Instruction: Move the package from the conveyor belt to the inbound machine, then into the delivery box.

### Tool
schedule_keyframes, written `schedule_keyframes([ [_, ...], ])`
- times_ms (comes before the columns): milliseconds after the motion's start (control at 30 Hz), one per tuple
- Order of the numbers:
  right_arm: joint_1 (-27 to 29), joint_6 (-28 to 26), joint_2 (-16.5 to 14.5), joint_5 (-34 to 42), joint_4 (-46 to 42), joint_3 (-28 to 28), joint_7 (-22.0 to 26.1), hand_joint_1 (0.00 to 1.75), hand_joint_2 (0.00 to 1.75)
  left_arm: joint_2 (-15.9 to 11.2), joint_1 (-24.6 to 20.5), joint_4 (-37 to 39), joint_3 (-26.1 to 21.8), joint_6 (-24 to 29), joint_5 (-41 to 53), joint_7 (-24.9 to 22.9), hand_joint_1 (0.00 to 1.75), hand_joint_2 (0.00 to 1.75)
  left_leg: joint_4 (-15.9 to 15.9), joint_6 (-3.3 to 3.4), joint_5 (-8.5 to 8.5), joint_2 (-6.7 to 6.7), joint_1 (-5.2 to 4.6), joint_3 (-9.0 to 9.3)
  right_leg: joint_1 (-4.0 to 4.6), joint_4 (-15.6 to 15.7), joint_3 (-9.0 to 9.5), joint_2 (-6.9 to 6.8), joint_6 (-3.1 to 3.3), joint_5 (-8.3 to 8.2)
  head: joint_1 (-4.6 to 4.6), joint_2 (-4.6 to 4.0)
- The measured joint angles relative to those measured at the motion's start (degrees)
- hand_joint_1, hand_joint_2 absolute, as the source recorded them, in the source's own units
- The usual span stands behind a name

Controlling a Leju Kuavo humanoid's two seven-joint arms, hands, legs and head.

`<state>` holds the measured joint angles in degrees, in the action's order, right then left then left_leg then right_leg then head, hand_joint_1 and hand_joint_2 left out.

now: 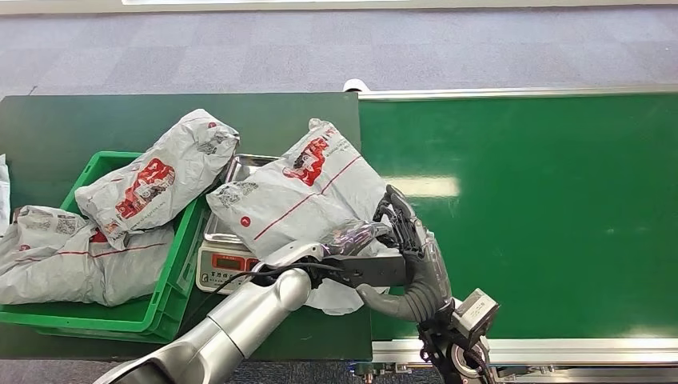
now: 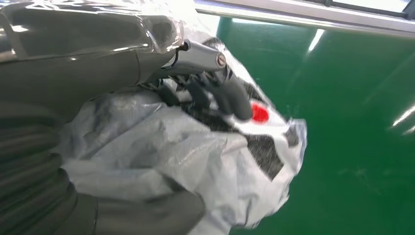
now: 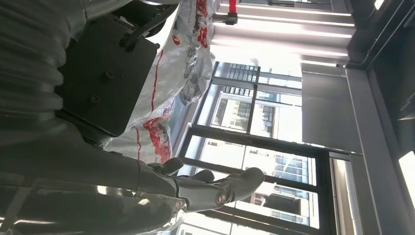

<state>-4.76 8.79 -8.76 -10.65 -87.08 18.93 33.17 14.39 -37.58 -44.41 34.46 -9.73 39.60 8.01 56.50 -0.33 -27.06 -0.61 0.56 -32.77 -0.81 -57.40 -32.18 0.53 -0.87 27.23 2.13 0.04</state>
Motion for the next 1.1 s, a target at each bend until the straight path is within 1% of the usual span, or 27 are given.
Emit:
schedule_keyframes([
  [67,0.1,0.0,0.0,-0.4,0.0,-0.3,0.1,0.0,1.75,0.4,-0.7,1.9,-0.6,0.2,-0.8,1.1,1.75,1.75,0.0,0.0,0.0,0.01,0.0,0.0,0.0,0.0,0.0,0.0,0.0,0.0,0.01,0.0],
  [167,0.4,-2.2,-0.1,-2.5,-0.9,0.0,0.8,0.0,1.75,0.5,-0.3,1.6,-2.2,2.0,-2.7,1.3,1.75,1.75,0.0,0.0,0.0,0.03,0.0,0.01,0.0,0.0,-0.01,0.01,0.0,0.0,0.01,0.0],
  [233,1.1,-6.4,-0.2,-5.7,-3.1,0.1,1.4,0.0,1.75,0.3,0.5,0.5,-3.9,4.0,-4.3,1.1,1.75,1.75,0.0,0.0,0.0,0.02,0.0,0.01,0.01,0.0,-0.01,0.01,0.0,0.0,0.02,0.0],
  [333,2.7,-15.1,-0.2,-10.2,-8.6,-1.2,1.8,0.0,1.75,-0.4,2.5,-2.7,-7.2,7.2,-6.8,1.2,1.75,1.75,0.0,0.0,0.0,0.02,0.01,0.01,0.01,0.0,-0.02,0.01,0.01,0.01,0.01,0.0],
  [433,4.9,-23.1,-0.1,-11.4,-14.8,-5.2,2.6,0.0,1.75,-1.3,4.9,-6.8,-10.8,10.0,-9.5,2.0,1.75,1.75,0.0,0.0,-0.01,0.02,0.0,0.0,0.0,0.0,-0.03,0.01,0.01,0.02,0.01,0.0],
  [533,6.9,-27.7,0.0,-9.6,-19.9,-10.9,3.6,0.0,1.75,-2.1,6.8,-10.7,-14.3,11.9,-12.5,3.1,1.75,1.75,0.0,0.0,-0.01,0.02,-0.01,-0.01,-0.01,0.0,-0.03,0.0,0.0,0.02,0.0,0.0],
  [633,8.5,-29.5,-0.1,-8.6,-23.4,-16.0,4.4,0.0,1.75,-2.6,7.9,-13.8,-17.1,13.1,-15.3,4.6,1.75,1.75,0.0,0.0,-0.02,0.03,-0.01,-0.01,-0.01,0.0,-0.03,0.01,0.0,0.02,0.01,0.0],
  [733,10.2,-30.4,-0.4,-8.3,-25.4,-19.1,5.5,0.0,1.75,-3.0,9.2,-16.8,-19.2,14.3,-18.5,6.7,1.75,1.75,0.0,0.0,-0.02,0.04,0.0,0.0,0.0,0.0,-0.03,0.01,0.0,0.02,0.01,0.0],
  [933,12.4,-31.1,-1.3,-7.6,-27.4,-22.4,6.6,0.0,1.75,-3.6,12.0,-23.9,-21.9,17.5,-24.6,10.6,1.75,1.75,0.0,-0.01,-0.02,0.04,0.02,0.0,0.04,0.0,-0.04,0.01,0.02,0.03,0.02,0.0],
  [1100,13.0,-31.1,-2.0,-7.2,-28.0,-23.8,6.7,0.0,1.75,-4.3,13.4,-29.2,-23.2,19.9,-26.1,12.3,1.75,1.75,0.0,-0.01,-0.02,0.04,0.02,-0.01,0.03,0.0,-0.03,0.01,0.02,0.03,-0.01,0.0],
])
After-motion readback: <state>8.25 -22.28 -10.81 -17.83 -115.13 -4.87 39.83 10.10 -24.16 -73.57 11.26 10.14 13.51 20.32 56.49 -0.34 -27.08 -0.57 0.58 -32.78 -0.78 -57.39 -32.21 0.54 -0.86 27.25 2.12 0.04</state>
